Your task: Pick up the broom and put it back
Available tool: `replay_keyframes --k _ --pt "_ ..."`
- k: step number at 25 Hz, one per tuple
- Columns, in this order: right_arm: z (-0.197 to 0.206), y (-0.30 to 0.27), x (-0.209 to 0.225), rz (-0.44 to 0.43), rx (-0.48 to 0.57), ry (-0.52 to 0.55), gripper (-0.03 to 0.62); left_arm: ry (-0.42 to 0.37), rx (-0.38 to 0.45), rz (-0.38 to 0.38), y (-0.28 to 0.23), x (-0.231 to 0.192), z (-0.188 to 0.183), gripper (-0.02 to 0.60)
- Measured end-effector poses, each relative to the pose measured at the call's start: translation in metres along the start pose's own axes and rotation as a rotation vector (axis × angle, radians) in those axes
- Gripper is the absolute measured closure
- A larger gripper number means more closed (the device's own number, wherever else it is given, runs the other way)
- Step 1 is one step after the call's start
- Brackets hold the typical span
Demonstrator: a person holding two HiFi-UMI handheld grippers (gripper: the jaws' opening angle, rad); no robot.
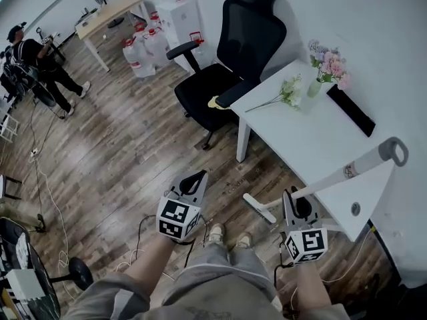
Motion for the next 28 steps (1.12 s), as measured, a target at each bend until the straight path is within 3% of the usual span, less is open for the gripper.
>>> replay_keyframes --k 6,12,21,28 --pt "-0.044 0.014 0.001 -0.04 0.05 0.051 0.494 0.013 0.06 -0.032 0.037 0.009 -0.025 0.565" --pt "-0.076 0.001 -0.003 -0.124 0.081 0.129 0.494 0.044 0.107 -0.117 0.066 -0.008 -0.035 0.565" --pt "-0.117 -0.042 -0.049 -0.354 0.104 0.213 0.494 0.096 0.127 -0.296 0.127 -0.054 -0.027 0.565" --pt "-0.137 -0.092 -0.094 -0.485 0.105 0.196 0.494 0.155 0.158 -0.425 0.18 -0.103 -0.015 0.565"
Point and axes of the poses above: the fingertips, and each gripper's own axes: y backward along the fingers, x to its right, z out of its underside, the point moved 4 cm from there along y, backward along the fingers, and after that the axes turned 13 degrees about y, right-handed, at the moved point
